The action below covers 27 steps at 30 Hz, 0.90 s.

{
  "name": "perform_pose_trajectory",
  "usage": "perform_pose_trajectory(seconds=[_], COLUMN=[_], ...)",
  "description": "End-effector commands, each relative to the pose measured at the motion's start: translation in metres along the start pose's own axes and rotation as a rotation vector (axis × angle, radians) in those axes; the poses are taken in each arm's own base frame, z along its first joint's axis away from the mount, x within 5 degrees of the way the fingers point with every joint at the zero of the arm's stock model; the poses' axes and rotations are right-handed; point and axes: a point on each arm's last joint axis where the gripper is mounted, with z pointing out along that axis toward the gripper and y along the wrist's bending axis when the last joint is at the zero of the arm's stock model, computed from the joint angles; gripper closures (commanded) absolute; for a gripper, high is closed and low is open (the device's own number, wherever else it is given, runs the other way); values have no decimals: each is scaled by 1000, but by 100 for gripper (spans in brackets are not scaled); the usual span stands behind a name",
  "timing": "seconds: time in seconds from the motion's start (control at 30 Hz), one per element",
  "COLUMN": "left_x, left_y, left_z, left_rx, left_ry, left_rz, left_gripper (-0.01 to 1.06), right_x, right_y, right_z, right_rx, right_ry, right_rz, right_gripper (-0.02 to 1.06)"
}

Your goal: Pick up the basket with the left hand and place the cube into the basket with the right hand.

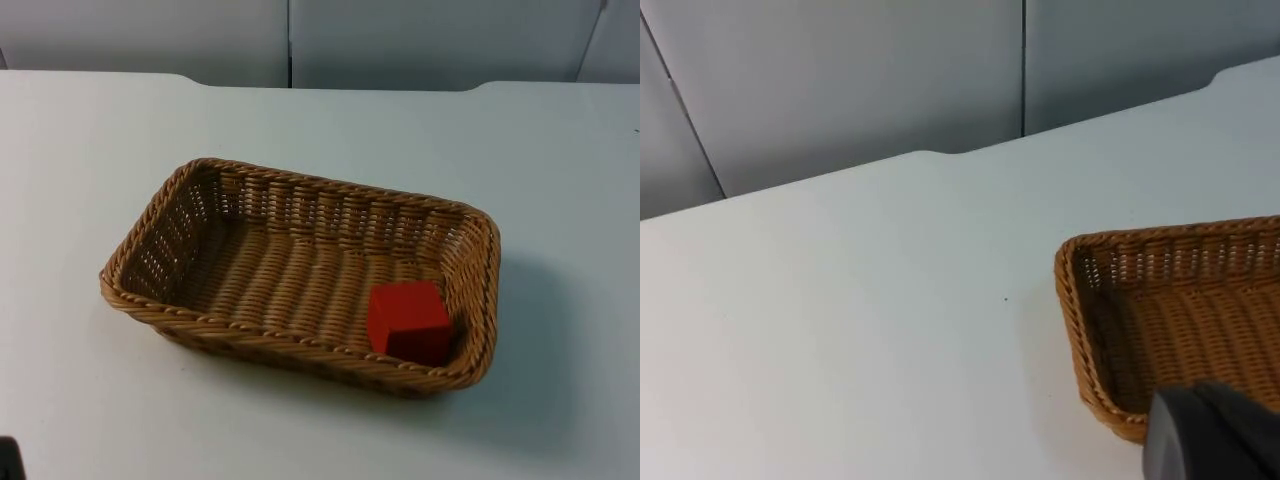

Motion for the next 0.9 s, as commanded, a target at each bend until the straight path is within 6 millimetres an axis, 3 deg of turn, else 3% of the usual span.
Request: perform_pose_trajectory(seconds=[0.0, 0.1, 0.43, 0.87], left_x=[8, 21, 33, 41], left_y=[-4, -8, -15, -18], left_z=[-6, -9, -17, -19], left_rx=[13, 27, 69, 90], left_ry=[-16, -26, -16, 68], left_rz=[-11, -20, -27, -14], left_gripper=[105, 105, 105, 105], right_x=[11, 25, 36, 35], right_y=[2, 4, 3, 4], right_z=[2, 15, 33, 32], right_rx=[-5, -12, -15, -21], right_ry=[-38, -44, -7, -14], right_rz=[-16, -13, -21, -7], right_gripper=[104, 104, 104, 104])
